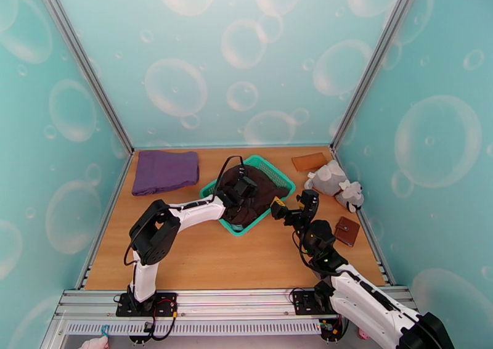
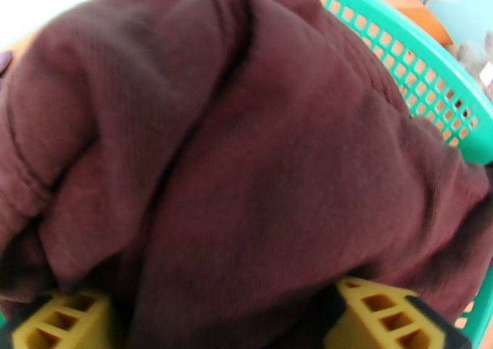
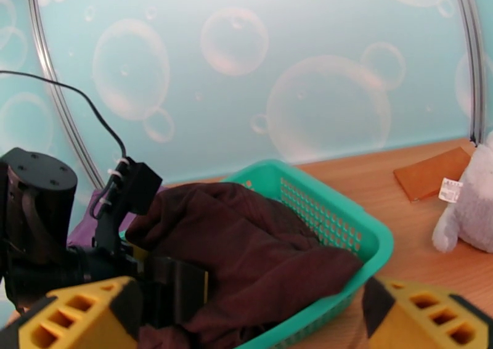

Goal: Fold and stack the trousers

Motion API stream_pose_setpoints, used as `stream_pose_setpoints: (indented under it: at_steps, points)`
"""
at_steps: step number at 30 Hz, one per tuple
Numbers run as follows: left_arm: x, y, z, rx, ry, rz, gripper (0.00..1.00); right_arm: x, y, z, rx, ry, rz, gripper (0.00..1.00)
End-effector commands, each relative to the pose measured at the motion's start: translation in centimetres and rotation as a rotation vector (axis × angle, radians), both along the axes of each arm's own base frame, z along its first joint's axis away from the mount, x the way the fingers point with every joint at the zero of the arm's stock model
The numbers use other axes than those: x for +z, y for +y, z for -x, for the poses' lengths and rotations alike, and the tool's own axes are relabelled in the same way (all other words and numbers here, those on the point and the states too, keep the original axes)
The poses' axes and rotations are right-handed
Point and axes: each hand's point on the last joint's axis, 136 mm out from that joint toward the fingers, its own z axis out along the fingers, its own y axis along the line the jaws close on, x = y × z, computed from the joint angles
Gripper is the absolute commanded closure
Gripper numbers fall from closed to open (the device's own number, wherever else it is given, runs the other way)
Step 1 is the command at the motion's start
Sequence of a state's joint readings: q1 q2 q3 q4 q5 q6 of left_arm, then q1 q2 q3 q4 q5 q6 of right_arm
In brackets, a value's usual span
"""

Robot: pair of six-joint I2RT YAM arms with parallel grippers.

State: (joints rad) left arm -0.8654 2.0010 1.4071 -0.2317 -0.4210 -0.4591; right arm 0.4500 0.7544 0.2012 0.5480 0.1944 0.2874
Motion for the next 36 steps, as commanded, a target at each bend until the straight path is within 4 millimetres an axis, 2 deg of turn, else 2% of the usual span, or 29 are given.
stream_pose_setpoints:
  at_steps: [1, 4, 6, 9, 11, 16, 19, 21, 24, 26, 29, 32, 34, 36]
  points:
    - [-0.6, -0.9, 0.7, -0.014, 0.045, 0.065, 0.51, 1.4, -0.1, 0.1, -0.003, -0.042, 0.001, 0.01]
    - [1.5, -1.7, 1.2, -0.051, 0.042, 0.128, 0.82, 1.6, -0.2, 0.3, -0.002, -0.053, -0.002, 0.01]
    - [4.0, -1.9, 1.1, -0.066, 0.015, 0.160, 1.00, 1.5, -0.2, 0.3, -0.001, -0.057, 0.001, 0.01]
    - [8.4, -1.7, 0.8, -0.069, -0.054, 0.183, 1.00, 1.4, -0.2, 0.3, -0.002, -0.055, 0.004, 0.01]
    - [12.0, -1.4, 0.6, -0.076, -0.117, 0.198, 1.00, 1.3, -0.1, 0.3, 0.001, -0.057, 0.005, 0.01]
    - [22.9, -0.3, 0.6, -0.080, -0.311, 0.282, 1.00, 1.3, 0.0, 0.4, 0.012, -0.063, 0.004, 0.01]
    - [29.8, 1.2, 1.2, -0.062, -0.432, 0.331, 1.00, 1.3, -0.1, 0.4, 0.005, -0.065, 0.003, 0.01]
    - [34.6, 2.7, 2.1, -0.049, -0.529, 0.343, 1.00, 1.4, 0.0, 0.5, 0.012, -0.070, 0.004, 0.01]
    - [41.7, 6.3, 4.2, 0.009, -0.685, 0.385, 1.00, 1.6, 0.0, 0.6, 0.017, -0.077, 0.008, 0.01]
    - [46.0, 9.5, 6.3, 0.056, -0.793, 0.431, 1.00, 1.5, 0.2, 0.6, 0.026, -0.076, 0.012, 0.01]
    - [51.2, 14.8, 9.9, 0.116, -0.934, 0.509, 1.00, 1.6, 0.6, 0.5, 0.040, -0.077, 0.021, 0.01]
    - [54.8, 19.8, 13.6, 0.154, -1.042, 0.573, 1.00, 1.6, 1.3, 0.5, 0.065, -0.074, 0.030, 0.01]
    - [56.4, 22.7, 16.0, 0.165, -1.092, 0.613, 1.00, 1.7, 2.4, 0.6, 0.107, -0.081, 0.051, 0.01]
    - [56.9, 24.7, 17.4, 0.180, -1.117, 0.631, 1.00, 1.8, 4.0, 0.8, 0.156, -0.086, 0.092, 0.04]
